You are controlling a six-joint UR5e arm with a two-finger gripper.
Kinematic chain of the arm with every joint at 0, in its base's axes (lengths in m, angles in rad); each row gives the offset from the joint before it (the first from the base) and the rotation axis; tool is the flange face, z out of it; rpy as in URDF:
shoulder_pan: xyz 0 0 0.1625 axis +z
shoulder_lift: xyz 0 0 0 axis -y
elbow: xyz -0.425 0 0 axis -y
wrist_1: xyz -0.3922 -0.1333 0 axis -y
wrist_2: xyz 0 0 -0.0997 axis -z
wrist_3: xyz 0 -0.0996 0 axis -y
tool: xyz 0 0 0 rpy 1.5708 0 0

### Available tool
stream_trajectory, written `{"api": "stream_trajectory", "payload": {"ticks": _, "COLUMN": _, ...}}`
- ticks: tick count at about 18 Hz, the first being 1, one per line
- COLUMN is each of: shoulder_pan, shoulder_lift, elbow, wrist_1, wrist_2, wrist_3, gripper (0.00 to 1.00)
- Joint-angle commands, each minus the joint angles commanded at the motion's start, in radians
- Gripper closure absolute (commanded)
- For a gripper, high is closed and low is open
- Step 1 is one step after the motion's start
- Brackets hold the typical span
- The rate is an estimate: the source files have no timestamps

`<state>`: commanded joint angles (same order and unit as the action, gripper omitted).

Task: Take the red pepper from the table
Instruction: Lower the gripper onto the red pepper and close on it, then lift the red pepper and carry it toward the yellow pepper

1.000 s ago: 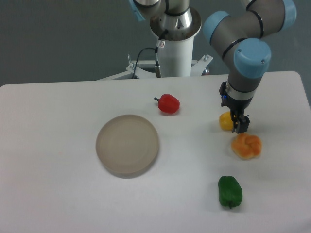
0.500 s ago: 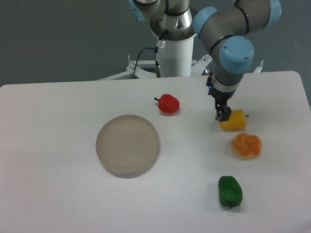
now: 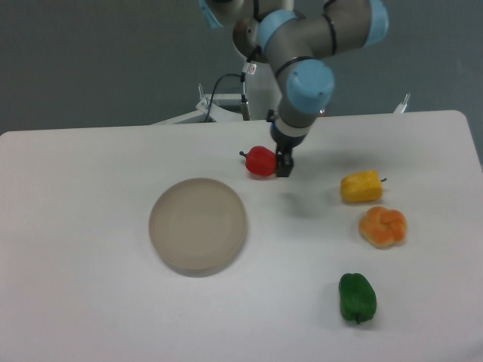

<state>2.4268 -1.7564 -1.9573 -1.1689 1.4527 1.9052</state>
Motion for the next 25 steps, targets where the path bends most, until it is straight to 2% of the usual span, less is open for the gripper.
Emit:
{"api": "stream_trajectory", "payload": {"ticks": 3, "shoulder_pan": -0.014, "shoulder_lift": -0.011, "elbow": -0.029, "wrist_1": 0.034, "wrist_2": 0.002, "wrist_3": 0.012, "gripper": 0.0}}
{"api": "stream_trajectory", "payload": {"ticks": 9, "shoulder_pan": -0.017, "shoulder_lift": -0.035, "elbow": -0.044, "wrist_1": 0.037, "wrist_2": 0.003, "wrist_3": 0.043, "gripper": 0.0}}
{"api": "stream_trajectory", "payload": {"ticks": 13, "shoulder_pan": -0.014, "shoulder_lift": -0.035, "elbow": -0.046, "wrist_1": 0.037, "wrist_2": 0.003, "wrist_3": 0.043, "gripper": 0.29}}
{"api": "stream_trajectory", "payload": {"ticks": 16, "shoulder_pan": -0.009, "shoulder_lift": -0.032, "elbow": -0.017, "wrist_1": 0.035, "wrist_2": 0.006, "wrist_3": 0.028, "gripper": 0.59}}
{"api": "stream_trajectory", "payload": {"ticks": 19, "shoulder_pan": -0.005, "shoulder_lift": -0.025, "elbow": 0.037, "wrist_1": 0.02, "wrist_2": 0.017, "wrist_3": 0.026, "gripper": 0.61}}
{"api": "stream_trajectory", "payload": {"ticks": 22, "shoulder_pan": 0.023, "shoulder_lift": -0.014, "elbow": 0.06, "wrist_1": 0.008, "wrist_2": 0.017, "wrist_3": 0.023, "gripper": 0.66}}
{"api": "stream_trajectory", "payload": {"ticks": 25, "shoulder_pan": 0.057, "shoulder_lift": 0.005, "elbow": 0.103, "wrist_1": -0.05, "wrist_2": 0.015, "wrist_3": 0.021, "gripper": 0.7}}
